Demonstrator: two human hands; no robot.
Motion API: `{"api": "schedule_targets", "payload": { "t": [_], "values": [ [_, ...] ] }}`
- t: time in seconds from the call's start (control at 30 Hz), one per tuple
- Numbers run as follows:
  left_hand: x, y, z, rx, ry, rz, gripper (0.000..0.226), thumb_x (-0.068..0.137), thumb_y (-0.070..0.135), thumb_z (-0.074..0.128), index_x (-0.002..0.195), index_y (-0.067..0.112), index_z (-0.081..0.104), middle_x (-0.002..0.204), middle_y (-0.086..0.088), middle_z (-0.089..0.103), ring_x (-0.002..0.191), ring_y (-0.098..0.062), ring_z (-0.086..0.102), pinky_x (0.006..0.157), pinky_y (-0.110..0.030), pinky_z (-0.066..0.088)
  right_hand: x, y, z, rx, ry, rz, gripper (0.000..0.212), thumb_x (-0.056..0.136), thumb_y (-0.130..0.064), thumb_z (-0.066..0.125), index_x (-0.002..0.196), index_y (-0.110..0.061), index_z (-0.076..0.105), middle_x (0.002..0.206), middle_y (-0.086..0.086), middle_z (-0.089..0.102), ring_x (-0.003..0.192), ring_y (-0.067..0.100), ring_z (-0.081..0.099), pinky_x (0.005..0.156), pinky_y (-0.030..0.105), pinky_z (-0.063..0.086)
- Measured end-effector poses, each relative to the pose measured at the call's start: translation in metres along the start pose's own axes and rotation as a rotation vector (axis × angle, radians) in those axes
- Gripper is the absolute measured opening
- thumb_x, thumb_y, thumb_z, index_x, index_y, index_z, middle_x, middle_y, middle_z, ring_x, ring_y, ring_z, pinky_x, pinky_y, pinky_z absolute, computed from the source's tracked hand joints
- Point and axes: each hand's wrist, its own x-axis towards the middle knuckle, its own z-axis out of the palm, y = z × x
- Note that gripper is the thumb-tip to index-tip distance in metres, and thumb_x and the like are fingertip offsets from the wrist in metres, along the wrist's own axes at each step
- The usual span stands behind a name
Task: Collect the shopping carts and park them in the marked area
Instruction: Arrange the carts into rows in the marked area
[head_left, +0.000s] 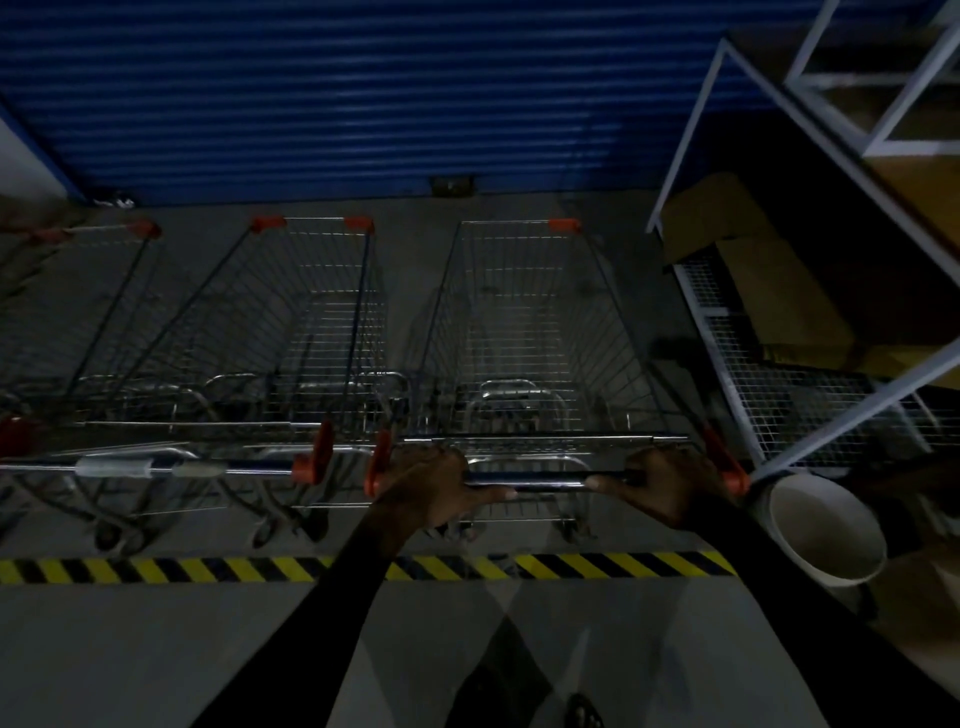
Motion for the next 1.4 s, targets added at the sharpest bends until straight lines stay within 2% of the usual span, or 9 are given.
{"api": "schedule_targets", "payload": {
  "t": [0.1,0.37,0.53,0.7,0.87,1.0,1.1,1.23,1.4],
  "values": [
    [0.001,-0.001,0.005,0.005,0.010,0.023,0.106,0.058,0.116,0.022,0.076,0.024,0.070,0.066,0.006,0.068,0.062,-0.009,0.066,0.072,-0.033,0.060,0.000,0.003,0.000,-0.051,-0.037,0.022,0.095,0.069,-0.108,0.027,0.057,-0.018,0.056,0.054,-0.003,0.058,0.058,0.001,0.056,0.063,0.030,0.044],
    [-0.010,0.003,0.011,0.018,0.026,0.048,0.107,0.055,0.115,0.013,0.076,0.024,0.064,0.065,0.007,0.061,0.061,-0.008,0.059,0.064,-0.030,0.050,-0.006,0.000,-0.005,-0.188,-0.103,0.009,0.101,0.060,-0.110,0.007,0.065,-0.026,0.063,0.087,-0.004,0.075,0.095,0.016,0.070,0.084,0.032,0.048],
    [-0.009,-0.002,0.017,0.061,0.100,0.062,0.105,0.067,0.113,0.023,0.069,0.018,0.071,0.058,0.003,0.063,0.055,-0.005,0.060,0.059,-0.030,0.052,-0.007,-0.004,-0.004,-0.165,-0.063,-0.006,0.110,0.057,-0.112,0.000,0.065,-0.025,0.066,0.063,-0.006,0.064,0.076,0.009,0.068,0.074,0.029,0.047],
    [-0.015,0.001,0.010,-0.026,0.143,0.081,0.101,0.073,0.109,0.023,0.069,0.019,0.067,0.056,0.003,0.059,0.051,-0.005,0.056,0.050,-0.027,0.034,-0.009,0.002,-0.013,-0.040,-0.041,-0.107,0.087,0.074,-0.103,0.008,0.048,-0.027,0.040,0.046,-0.006,0.042,0.050,0.001,0.051,0.063,0.028,0.040],
    [-0.023,0.020,0.002,-0.103,0.235,0.068,0.086,0.078,0.104,0.025,0.083,0.024,0.053,0.077,0.005,0.062,0.071,-0.010,0.061,0.060,-0.031,0.034,-0.004,0.002,-0.036,-0.114,-0.171,-0.023,0.082,0.085,-0.096,0.013,0.079,-0.035,0.068,0.075,-0.012,0.064,0.085,0.011,0.067,0.095,0.041,0.050],
    [-0.034,0.043,0.006,-0.090,0.427,0.167,0.057,0.098,0.079,0.043,0.099,0.026,0.063,0.095,0.003,0.066,0.090,-0.019,0.063,0.070,-0.029,0.029,0.003,0.001,-0.042,-0.042,-0.063,-0.036,0.082,0.080,-0.100,0.007,0.076,-0.042,0.064,0.071,-0.010,0.066,0.078,0.013,0.069,0.081,0.038,0.057],
    [-0.044,0.050,0.010,-0.124,0.537,0.210,0.050,0.102,0.070,0.051,0.105,0.022,0.067,0.099,0.002,0.068,0.094,-0.021,0.064,0.074,-0.031,0.042,0.008,-0.016,-0.039,-0.006,-0.058,-0.104,0.061,0.096,-0.081,0.030,0.078,-0.034,0.064,0.066,-0.009,0.061,0.067,0.007,0.062,0.072,0.034,0.056],
    [-0.079,0.025,0.005,-0.128,0.618,0.090,0.049,0.103,0.061,0.054,0.128,0.021,0.069,0.122,-0.001,0.072,0.120,-0.023,0.063,0.106,-0.043,0.050,0.027,-0.060,-0.022,0.079,-0.048,-0.230,0.039,0.100,-0.057,0.056,0.067,-0.036,0.055,0.063,-0.011,0.060,0.066,0.009,0.064,0.065,0.032,0.051],
    [-0.148,-0.042,0.000,-0.106,0.566,-0.121,0.048,0.103,0.053,0.057,0.140,0.022,0.064,0.122,-0.005,0.068,0.113,-0.030,0.063,0.086,-0.043,0.055,0.041,-0.162,0.000,0.206,-0.040,-0.441,0.017,0.094,-0.048,0.064,0.086,-0.034,0.067,0.078,-0.015,0.069,0.077,0.010,0.068,0.065,0.028,0.051]
  ]
}}
